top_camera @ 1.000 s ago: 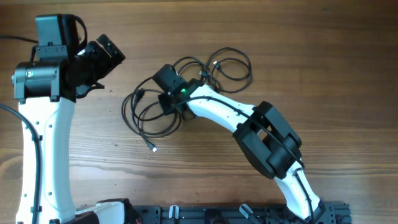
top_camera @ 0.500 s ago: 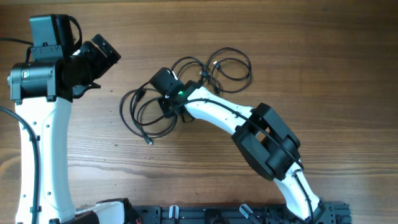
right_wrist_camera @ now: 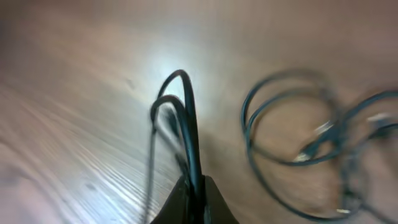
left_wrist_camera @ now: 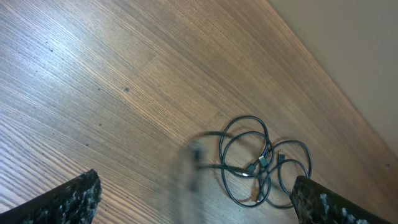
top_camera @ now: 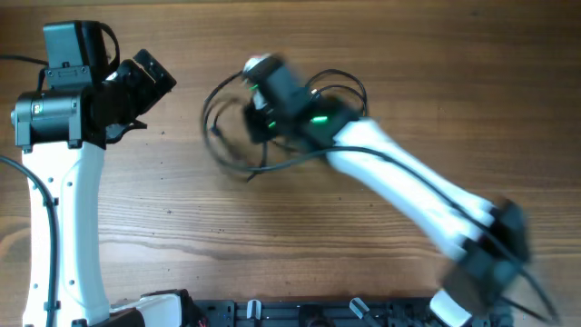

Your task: Untangle cables

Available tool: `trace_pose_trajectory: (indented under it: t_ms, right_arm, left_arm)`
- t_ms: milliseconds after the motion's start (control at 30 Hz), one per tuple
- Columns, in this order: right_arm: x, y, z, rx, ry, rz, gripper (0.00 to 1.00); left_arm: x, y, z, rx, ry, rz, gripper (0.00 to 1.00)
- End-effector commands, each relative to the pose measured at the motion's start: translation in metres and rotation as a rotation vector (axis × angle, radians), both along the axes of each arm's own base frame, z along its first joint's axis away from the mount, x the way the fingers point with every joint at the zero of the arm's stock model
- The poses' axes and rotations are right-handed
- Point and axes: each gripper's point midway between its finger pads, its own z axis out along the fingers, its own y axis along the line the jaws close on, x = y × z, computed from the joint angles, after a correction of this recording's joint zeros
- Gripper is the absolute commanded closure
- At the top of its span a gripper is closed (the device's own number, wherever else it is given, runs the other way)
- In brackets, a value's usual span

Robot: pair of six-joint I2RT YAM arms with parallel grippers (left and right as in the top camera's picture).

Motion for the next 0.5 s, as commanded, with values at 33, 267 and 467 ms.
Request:
trace_pose_trajectory:
  t_ms: [33, 267, 467]
  right_arm:
    - [0.016, -0.091, 0.113, 0.182, -0.159, -0.181, 0.96]
    - [0.057, -0.294, 0.174, 0.263, -0.323, -0.687, 0.96]
    - [0.1, -0.411, 0.147, 0.267, -0.336, -0.897, 0.96]
  left_arm:
    - [0.002, 0.005, 0.003, 0.018, -0.009, 0.012, 0.0]
    - [-0.002, 0.003, 0.001, 0.012, 0.008, 0.006, 0.0]
    - [-0.003, -0.005, 0.0, -0.026, 0.013, -0.02, 0.0]
